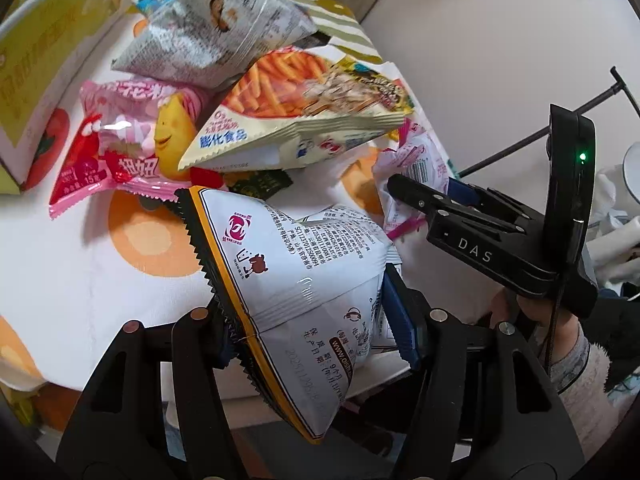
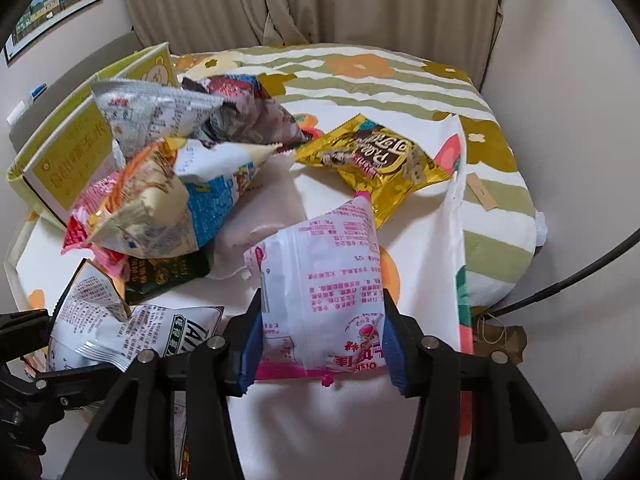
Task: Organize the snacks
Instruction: 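Grasp the white-and-orange bag with the left tool while the right tool grasps the pink-and-white bag, then carry both bags over the box and open both tools to release them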
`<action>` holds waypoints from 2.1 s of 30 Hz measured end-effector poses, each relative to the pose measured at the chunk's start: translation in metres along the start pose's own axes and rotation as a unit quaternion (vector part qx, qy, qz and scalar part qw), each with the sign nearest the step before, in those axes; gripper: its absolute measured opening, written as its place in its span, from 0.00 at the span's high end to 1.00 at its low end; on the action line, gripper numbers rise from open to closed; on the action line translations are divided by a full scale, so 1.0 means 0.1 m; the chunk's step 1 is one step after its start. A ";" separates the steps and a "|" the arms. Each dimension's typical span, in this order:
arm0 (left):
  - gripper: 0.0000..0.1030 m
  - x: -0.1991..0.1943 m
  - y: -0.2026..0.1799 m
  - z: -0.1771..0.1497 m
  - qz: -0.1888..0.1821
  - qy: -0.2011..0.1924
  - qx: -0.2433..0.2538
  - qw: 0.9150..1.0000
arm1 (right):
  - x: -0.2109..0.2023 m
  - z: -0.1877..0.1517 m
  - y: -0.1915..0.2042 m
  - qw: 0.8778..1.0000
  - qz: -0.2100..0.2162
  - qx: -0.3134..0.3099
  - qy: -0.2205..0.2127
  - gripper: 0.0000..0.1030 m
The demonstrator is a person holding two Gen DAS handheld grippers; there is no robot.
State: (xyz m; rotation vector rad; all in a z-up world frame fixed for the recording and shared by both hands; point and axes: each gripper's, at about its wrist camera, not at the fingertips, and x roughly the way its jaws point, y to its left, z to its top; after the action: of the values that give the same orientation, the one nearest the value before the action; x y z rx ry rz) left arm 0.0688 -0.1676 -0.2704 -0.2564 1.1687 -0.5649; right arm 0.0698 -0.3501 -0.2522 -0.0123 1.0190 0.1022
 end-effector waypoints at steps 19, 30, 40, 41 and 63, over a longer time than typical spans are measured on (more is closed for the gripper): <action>0.45 -1.34 -0.15 0.53 -0.007 -0.103 0.034 0.994 | -1.00 0.61 0.31 0.998 0.008 0.014 -0.061 0.54; 0.45 -2.25 0.81 1.37 0.046 -0.166 0.015 0.985 | -1.15 1.46 1.30 0.992 0.060 -0.011 -0.107 0.54; 0.45 -2.43 2.03 2.29 0.075 -0.159 0.004 0.984 | -0.64 2.24 2.46 0.990 0.086 -0.025 -0.107 0.54; 0.45 -2.41 2.17 2.37 0.077 -0.154 0.005 0.985 | -0.59 2.28 2.52 0.990 0.087 -0.023 -0.104 0.54; 0.01 -2.01 3.13 2.70 0.149 -0.113 -0.031 0.982 | 0.27 2.58 2.92 0.995 0.098 -0.011 -0.020 0.54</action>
State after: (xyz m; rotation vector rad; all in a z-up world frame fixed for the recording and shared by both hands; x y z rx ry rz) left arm 0.3507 0.1762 -0.1555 -0.1882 0.9820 -0.2286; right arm 0.2761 -0.0425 -0.1286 0.0687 0.9772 0.2918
